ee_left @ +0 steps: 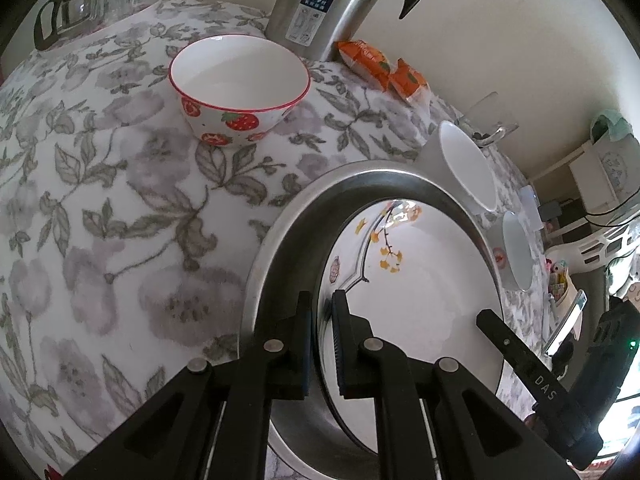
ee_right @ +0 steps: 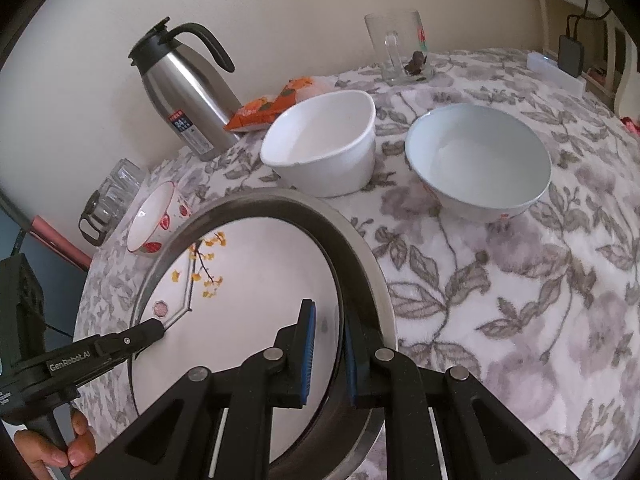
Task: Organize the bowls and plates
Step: 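Lower the yellow-blossom plate into the steel basin with both grippers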
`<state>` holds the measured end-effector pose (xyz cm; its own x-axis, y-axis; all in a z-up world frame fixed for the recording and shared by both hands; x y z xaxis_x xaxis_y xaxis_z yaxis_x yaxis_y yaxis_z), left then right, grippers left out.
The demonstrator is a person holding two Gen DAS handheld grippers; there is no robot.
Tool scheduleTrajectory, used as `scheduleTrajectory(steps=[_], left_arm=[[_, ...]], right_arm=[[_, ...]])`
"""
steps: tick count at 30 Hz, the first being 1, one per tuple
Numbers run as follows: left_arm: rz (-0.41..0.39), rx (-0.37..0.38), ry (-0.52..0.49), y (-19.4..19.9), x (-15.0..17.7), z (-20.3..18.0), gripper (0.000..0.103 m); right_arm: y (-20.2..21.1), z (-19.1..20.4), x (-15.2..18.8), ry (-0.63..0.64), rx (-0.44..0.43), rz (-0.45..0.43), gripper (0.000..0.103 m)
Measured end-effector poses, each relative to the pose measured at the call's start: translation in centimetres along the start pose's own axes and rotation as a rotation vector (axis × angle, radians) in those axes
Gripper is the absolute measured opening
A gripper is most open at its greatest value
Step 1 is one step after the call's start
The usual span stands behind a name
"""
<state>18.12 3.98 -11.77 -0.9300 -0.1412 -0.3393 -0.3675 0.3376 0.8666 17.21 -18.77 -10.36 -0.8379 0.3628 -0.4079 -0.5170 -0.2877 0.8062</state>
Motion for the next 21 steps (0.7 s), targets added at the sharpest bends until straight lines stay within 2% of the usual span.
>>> scheduleTrajectory(steps=[8,21], left_arm=[[0.014,-0.011,0.012,-0.4,0.0,0.6,0.012],[-0.014,-0.013,0.046,-0.1,-0.6,1.5,0.012]], right_arm=[[-0.7,0.3,0.1,0.011,0.015,0.005,0.014],[-1.2,1.1,0.1,0.022,0.008,0.004,0.014]])
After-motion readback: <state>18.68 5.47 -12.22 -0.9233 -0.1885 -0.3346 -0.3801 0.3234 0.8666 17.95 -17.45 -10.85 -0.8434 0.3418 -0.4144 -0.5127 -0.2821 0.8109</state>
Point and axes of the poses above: each gripper's, at about its wrist camera, not at the fingertips, and y roughly against the way its jaws point, z to its left, x to its underside, the point moved 6 cm from there along -y, roughly the way its jaws point, and after that the axes turned 7 degrees about -y, right-handed, at the moved point
